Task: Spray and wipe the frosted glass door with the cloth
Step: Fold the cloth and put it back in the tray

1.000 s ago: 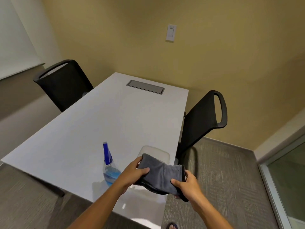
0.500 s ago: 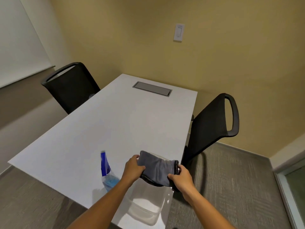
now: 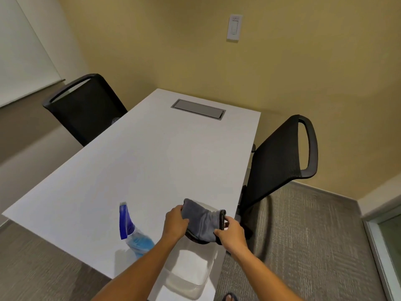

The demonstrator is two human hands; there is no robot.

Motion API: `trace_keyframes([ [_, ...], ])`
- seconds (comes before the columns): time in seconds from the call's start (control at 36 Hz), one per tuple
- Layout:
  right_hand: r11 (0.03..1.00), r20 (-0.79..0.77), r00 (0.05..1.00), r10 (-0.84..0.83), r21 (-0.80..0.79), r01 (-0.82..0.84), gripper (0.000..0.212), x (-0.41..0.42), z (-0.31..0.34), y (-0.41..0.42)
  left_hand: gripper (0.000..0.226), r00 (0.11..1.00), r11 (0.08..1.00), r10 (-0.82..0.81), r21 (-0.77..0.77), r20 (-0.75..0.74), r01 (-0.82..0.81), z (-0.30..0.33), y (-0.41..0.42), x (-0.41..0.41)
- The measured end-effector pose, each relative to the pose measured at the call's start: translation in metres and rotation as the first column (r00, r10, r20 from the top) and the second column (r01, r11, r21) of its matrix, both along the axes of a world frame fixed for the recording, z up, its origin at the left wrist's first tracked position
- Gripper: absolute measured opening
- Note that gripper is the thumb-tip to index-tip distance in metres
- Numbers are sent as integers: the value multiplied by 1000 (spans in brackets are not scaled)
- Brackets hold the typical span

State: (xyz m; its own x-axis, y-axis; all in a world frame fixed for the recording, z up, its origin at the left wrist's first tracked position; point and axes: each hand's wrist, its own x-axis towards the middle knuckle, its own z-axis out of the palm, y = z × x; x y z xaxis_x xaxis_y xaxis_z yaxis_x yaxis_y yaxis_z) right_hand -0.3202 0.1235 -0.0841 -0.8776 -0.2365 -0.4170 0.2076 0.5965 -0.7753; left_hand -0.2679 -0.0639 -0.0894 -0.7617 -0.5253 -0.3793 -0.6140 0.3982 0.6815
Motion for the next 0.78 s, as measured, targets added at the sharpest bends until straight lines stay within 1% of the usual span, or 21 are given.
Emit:
trace_keyframes([
  [0.11, 995, -24, 1000, 17, 95, -15, 37, -3, 0, -1, 45, 999, 999, -24, -20, 23, 25, -7, 0, -3],
  [0.22, 971, -57, 997, 58, 237, -43, 35, -3, 1, 0, 40, 998, 998, -49, -41, 36, 50, -13, 2, -3],
  [0.36, 956, -126, 989, 78, 292, -38, 31, -1, -3, 0, 34, 999, 996, -28, -80, 33, 30, -18, 4, -4],
  [0.42, 937, -157, 981, 113, 345, -52, 33, -1, -4, 0, 34, 999, 995, -19, -99, 37, 23, -20, 3, -5],
  [0.47, 902, -202, 963, 179, 424, -79, 42, 0, -5, -1, 38, 998, 992, -30, -119, 49, 36, -21, 2, -6],
  [0.53, 856, -261, 929, 262, 507, -99, 63, 1, -6, -2, 40, 995, 985, -63, -156, 72, 73, -23, 4, -5],
  [0.56, 830, -294, 904, 310, 547, -107, 73, 1, -7, -3, 41, 993, 977, -74, -192, 88, 89, -23, 5, -4],
  [0.58, 803, -327, 871, 367, 583, -120, 79, 2, -6, -4, 42, 992, 967, -79, -235, 102, 102, -23, 7, -4],
  [0.64, 761, -382, 778, 499, 623, -182, 78, 5, -3, -7, 46, 988, 930, -100, -343, 116, 134, -21, 10, -2],
  [0.69, 715, -445, 624, 642, 641, -280, 59, 8, -5, -10, 53, 977, 861, -175, -461, 124, 213, -20, 14, -2],
  [0.72, 670, -448, 536, 716, 658, -345, 46, 11, -8, -12, 55, 964, 828, -232, -493, 134, 267, -20, 16, -2],
  [0.75, 613, -439, 449, 779, 684, -396, 37, 12, -11, -14, 53, 947, 808, -289, -495, 140, 319, -20, 19, -2],
  [0.78, 553, -416, 377, 828, 715, -427, 33, 14, -12, -16, 48, 926, 793, -347, -480, 149, 375, -21, 22, -1],
])
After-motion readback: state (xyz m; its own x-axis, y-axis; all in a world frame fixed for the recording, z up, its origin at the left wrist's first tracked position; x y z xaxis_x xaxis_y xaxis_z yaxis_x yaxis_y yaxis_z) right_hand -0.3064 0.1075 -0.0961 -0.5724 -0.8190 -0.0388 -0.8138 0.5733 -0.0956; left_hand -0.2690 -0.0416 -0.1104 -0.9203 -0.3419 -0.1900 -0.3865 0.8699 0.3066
